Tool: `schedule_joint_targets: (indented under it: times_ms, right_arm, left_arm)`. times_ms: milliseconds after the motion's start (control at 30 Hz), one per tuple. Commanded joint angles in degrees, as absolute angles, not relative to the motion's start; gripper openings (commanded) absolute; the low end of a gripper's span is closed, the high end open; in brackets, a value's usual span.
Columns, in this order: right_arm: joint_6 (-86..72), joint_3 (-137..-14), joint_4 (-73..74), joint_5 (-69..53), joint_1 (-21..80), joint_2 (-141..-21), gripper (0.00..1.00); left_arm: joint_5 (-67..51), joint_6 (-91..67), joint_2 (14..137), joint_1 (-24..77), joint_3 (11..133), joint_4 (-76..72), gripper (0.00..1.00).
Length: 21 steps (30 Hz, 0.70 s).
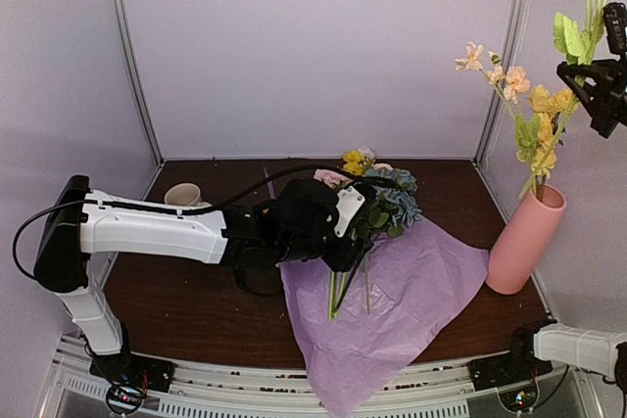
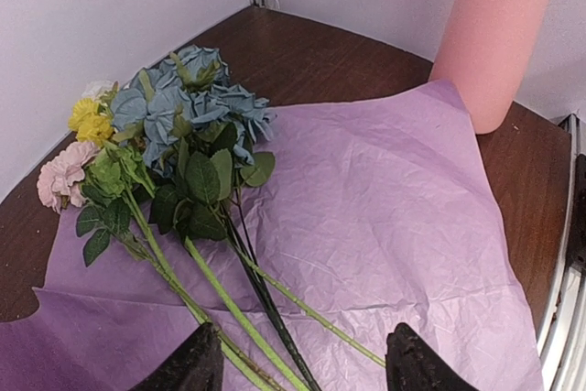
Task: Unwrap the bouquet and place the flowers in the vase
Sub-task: Place the fake flower in the vase.
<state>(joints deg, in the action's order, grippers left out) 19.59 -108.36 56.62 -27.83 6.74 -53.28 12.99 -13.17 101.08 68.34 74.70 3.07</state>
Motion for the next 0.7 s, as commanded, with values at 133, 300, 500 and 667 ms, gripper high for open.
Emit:
schedule_joint_targets:
  times_ms: [133,300,500,667]
  right_arm:
    - [18.31,-115.48,55.34,-31.06,4.92,-57.38,0.00]
    - [21.98,-118.93,56.66,-30.11,4.86,-61.23,0.00]
    - [21.35,-125.04,61.29,-32.23,3.33,-59.76,0.00]
    - [20.76,-124.68,64.05,-31.93,2.93,-57.00,0.00]
  left_arm:
    - [13.61,-11.36,102.33,68.27,76.82,2.55,0.63]
    - [13.68,-11.35,102.48,68.29,76.61,2.53,0.63]
    - [14.59,-11.34,103.96,68.29,76.48,1.98,0.63]
    - [13.68,-10.96,105.90,68.29,78.97,2.38,0.63]
